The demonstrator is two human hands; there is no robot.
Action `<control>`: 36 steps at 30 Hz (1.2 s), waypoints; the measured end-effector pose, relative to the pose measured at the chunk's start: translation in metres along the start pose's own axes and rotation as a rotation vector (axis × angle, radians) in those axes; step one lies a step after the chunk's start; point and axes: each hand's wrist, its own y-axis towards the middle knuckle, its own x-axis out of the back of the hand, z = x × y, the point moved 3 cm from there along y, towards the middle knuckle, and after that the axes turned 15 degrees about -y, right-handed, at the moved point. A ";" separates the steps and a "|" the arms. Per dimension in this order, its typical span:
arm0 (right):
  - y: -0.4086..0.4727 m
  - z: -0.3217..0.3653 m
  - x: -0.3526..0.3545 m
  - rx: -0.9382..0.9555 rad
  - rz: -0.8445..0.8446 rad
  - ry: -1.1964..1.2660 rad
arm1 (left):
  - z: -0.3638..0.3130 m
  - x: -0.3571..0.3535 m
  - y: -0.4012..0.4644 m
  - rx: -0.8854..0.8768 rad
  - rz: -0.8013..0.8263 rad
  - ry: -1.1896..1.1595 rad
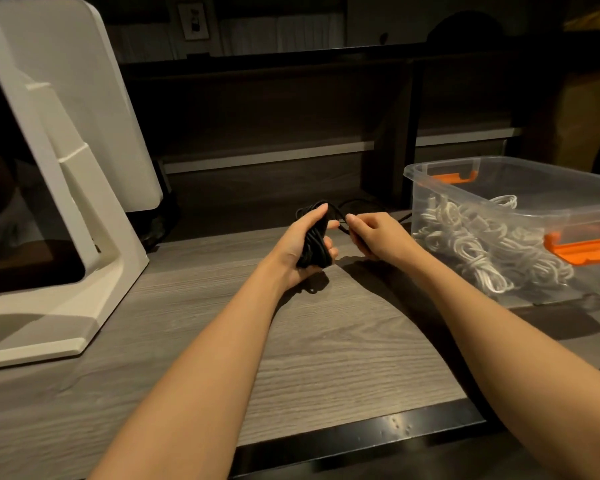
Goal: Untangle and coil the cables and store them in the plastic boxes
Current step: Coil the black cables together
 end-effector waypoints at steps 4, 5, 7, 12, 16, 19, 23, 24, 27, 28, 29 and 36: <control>-0.003 0.003 -0.007 0.017 0.108 -0.002 | 0.007 -0.011 0.001 -0.047 -0.004 -0.018; -0.003 0.004 -0.006 0.014 0.120 0.048 | 0.008 -0.013 0.001 -0.048 0.012 -0.057; -0.004 0.004 -0.005 0.002 0.164 0.101 | 0.008 -0.014 0.003 -0.053 0.028 -0.130; -0.004 -0.003 -0.009 0.036 0.340 -0.199 | 0.003 -0.004 0.004 -0.130 -0.139 -0.173; -0.003 -0.009 -0.003 0.106 0.196 -0.574 | -0.004 0.001 0.004 -0.144 -0.111 -0.388; -0.004 -0.012 0.003 0.103 0.029 -0.666 | -0.007 0.007 0.003 -0.130 -0.158 -0.382; -0.003 -0.021 0.008 0.113 -0.105 -0.662 | -0.014 0.017 0.003 -0.123 -0.232 0.008; -0.003 -0.020 0.008 0.128 -0.085 -0.602 | -0.014 0.019 0.003 -0.120 -0.218 0.149; -0.004 -0.009 0.007 0.162 0.004 -0.329 | -0.013 0.016 -0.001 -0.109 -0.108 0.498; -0.004 -0.006 0.008 0.158 0.004 -0.230 | -0.012 0.014 -0.003 -0.107 -0.071 0.568; -0.004 -0.004 0.009 0.144 -0.006 -0.147 | -0.012 0.012 -0.003 -0.103 -0.036 0.620; -0.004 0.008 0.015 0.072 0.112 0.340 | -0.008 -0.004 -0.003 -0.006 0.179 0.900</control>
